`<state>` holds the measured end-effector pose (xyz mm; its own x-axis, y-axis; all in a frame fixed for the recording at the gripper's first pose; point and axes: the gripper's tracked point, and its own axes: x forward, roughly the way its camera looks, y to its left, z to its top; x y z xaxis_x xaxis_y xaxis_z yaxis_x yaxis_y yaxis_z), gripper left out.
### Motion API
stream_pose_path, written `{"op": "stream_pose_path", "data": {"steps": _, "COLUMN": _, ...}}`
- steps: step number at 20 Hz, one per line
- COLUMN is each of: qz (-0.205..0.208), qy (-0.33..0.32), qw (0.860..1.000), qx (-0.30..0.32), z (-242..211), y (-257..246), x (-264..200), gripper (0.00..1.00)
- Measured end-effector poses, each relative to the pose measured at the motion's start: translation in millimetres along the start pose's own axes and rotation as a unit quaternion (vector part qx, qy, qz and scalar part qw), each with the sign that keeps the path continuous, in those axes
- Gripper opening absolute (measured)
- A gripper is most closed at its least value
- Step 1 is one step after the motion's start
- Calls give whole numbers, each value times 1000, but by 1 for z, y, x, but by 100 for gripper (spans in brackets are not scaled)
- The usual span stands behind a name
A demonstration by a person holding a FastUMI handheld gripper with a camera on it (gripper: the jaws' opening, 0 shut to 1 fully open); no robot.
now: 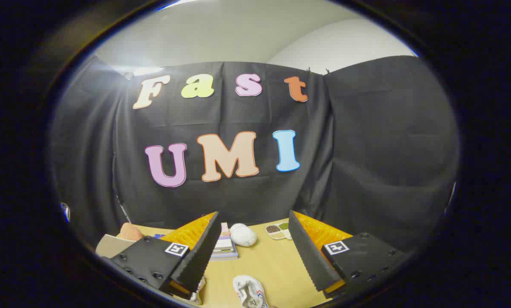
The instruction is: Open the storage box then place both shoes into the box .Put the left shoe in first, then the right shoe, with the right side of both shoes facing outward in a uniform manner.
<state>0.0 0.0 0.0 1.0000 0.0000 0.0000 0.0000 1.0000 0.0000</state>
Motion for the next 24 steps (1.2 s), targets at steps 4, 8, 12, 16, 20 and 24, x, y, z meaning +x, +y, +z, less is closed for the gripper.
{"op": "stream_pose_path", "data": {"steps": 4, "qz": -5, "qy": -2, "qw": 1000, "qx": 4, "z": 7, "y": 1, "x": -9, "gripper": 99}}
{"op": "stream_pose_path", "data": {"steps": 8, "qz": -5, "qy": -5, "qw": 1000, "qx": 12, "z": 10, "y": 8, "x": -12, "gripper": 99}}
{"op": "stream_pose_path", "data": {"steps": 12, "qz": 4, "qy": -3, "qw": 1000, "qx": 23, "z": 12, "y": 22, "x": -10, "gripper": 98}}
{"op": "stream_pose_path", "data": {"steps": 16, "qz": 24, "qy": 7, "qw": 999, "qx": 33, "z": 10, "y": 40, "x": -3, "gripper": 96}}
{"op": "stream_pose_path", "data": {"steps": 20, "qz": 52, "qy": 33, "qw": 995, "qx": 79, "z": -5, "y": 63, "x": 3, "gripper": 95}}
{"op": "stream_pose_path", "data": {"steps": 24, "qz": 102, "qy": 72, "qw": 980, "qx": 156, "z": -30, "y": 97, "x": -3, "gripper": 96}}
